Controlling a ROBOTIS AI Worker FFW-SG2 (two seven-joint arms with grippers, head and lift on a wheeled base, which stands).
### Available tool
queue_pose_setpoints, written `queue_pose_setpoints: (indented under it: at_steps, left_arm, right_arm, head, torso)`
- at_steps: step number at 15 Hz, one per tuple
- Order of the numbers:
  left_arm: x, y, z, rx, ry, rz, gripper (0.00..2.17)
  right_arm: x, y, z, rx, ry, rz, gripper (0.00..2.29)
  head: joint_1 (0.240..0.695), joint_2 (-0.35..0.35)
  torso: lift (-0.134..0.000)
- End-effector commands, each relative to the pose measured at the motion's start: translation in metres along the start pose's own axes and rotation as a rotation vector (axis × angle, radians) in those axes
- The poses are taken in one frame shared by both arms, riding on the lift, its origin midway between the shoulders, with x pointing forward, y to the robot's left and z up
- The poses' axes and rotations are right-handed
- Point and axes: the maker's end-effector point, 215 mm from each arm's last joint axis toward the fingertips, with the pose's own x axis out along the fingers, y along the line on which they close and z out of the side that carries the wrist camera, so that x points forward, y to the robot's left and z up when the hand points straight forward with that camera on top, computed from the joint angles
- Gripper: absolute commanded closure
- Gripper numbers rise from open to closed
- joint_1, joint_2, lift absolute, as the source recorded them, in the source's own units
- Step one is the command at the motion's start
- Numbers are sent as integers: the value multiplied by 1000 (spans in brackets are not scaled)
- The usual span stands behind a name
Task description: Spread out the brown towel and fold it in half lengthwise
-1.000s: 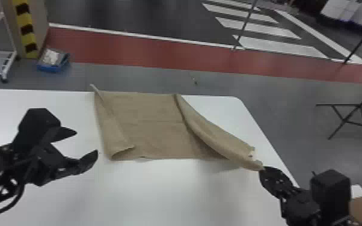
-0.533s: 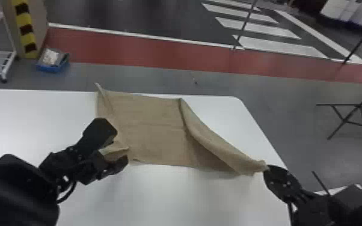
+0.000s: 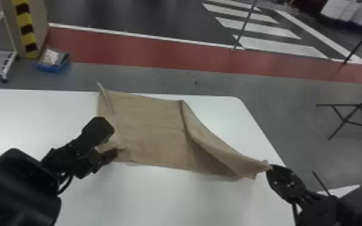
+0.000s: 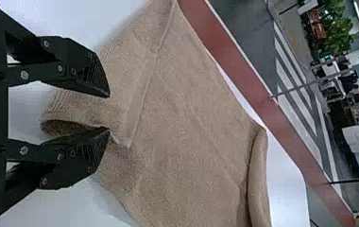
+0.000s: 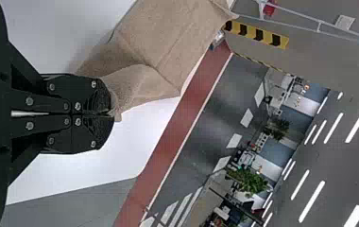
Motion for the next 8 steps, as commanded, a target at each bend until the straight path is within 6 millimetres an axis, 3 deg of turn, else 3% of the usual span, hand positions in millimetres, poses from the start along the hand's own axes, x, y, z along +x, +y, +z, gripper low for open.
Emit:
queue_pose_setpoints:
  at_steps: [1,3,4,5,6,8]
  left_arm:
    - [-2,8,-8,-16,9,8,778]
    - [-4,11,-5,-26,1,10,782]
    - [-5,16,-9,-33,8,17,1021]
    - [-6,23,-13,-53,18,29,1534]
    - [-7,28,-19,-73,30,36,1710]
    - [-10,30,-25,-103,40,26,1710]
  right_arm:
    - [1,-3,-2,10,0,-5,1683]
    - [3,-3,-1,12,-4,-7,1683]
    - [3,-2,-2,15,0,-5,1683]
    - [3,-2,-3,15,0,-4,1683]
    - [4,-2,-4,16,2,-4,1683]
    - [5,-3,-5,17,2,-5,1683]
  head:
    - [695,-350]
    - [695,-350]
    - [695,-350]
    - [695,-350]
    - [695,-350]
    - [695,-350]
  torso:
    - [-123]
    - [-123]
    - [-123]
    - [-123]
    - [-123]
    - [-123]
